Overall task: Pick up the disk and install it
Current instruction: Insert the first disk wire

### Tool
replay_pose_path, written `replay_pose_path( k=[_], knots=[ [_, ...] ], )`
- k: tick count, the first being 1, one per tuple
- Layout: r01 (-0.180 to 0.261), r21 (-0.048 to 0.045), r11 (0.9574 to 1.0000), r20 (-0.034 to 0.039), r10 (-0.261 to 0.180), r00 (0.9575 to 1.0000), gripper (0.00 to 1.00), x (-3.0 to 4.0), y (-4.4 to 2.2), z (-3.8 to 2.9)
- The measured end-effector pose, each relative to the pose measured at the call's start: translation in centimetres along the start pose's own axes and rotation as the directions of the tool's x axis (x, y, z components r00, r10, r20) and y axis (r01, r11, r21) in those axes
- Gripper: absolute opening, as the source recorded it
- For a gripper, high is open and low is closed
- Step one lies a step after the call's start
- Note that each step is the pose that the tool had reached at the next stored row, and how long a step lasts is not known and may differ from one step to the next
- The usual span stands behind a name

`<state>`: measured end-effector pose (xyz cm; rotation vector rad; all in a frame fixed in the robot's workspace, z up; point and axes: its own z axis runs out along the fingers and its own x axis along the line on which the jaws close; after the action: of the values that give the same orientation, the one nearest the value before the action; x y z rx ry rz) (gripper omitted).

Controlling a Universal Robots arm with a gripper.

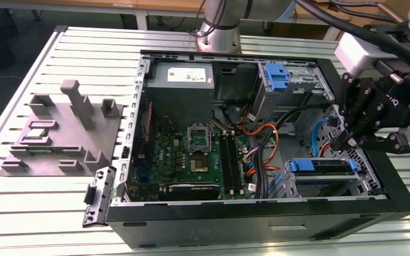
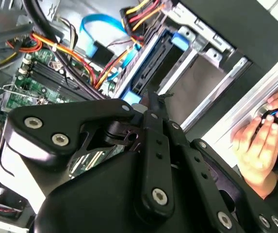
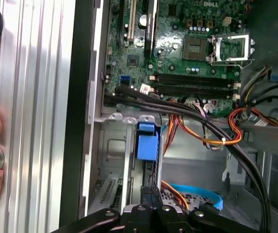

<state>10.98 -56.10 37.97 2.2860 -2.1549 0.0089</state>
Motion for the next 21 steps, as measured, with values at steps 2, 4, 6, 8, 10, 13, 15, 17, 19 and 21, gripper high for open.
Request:
replay_pose_path(
  k=[2,4,6,8,10,13,15,17,19,21],
  knots=[
    [0.0,0.0,1.0,0.0,0.0,1.0,0.1,-0.05,-0.41,0.01],
    [0.0,0.0,1.0,0.0,0.0,1.0,0.1,-0.07,-0.7,0.03],
    [0.008,0.0,1.0,0.0,-0.008,1.0,0.1,-0.06,-0.76,0.03],
    [0.042,0.0001,0.9991,0.0001,-0.042,0.9991,0.1,-0.06,-0.76,0.03],
    [0.077,0.0004,0.997,0.0003,-0.077,0.997,0.1,-0.06,-0.77,0.03],
    [0.121,0.0031,0.9926,0.0001,-0.121,0.9926,0.1,-0.06,-0.78,0.04],
    [0.142,0.0074,0.9898,-0.0007,-0.142,0.9898,0.1,-0.05,-0.77,0.04],
    [0.158,0.0122,0.9874,-0.0017,-0.158,0.9875,0.1,-0.05,-0.77,0.04],
    [0.164,0.0149,0.9864,-0.0022,-0.164,0.9865,0.1,-0.06,-0.77,0.03],
    [0.165,0.0155,0.9861,-0.0025,-0.165,0.9862,0.1,-0.06,-0.77,-0.02]
  ],
)
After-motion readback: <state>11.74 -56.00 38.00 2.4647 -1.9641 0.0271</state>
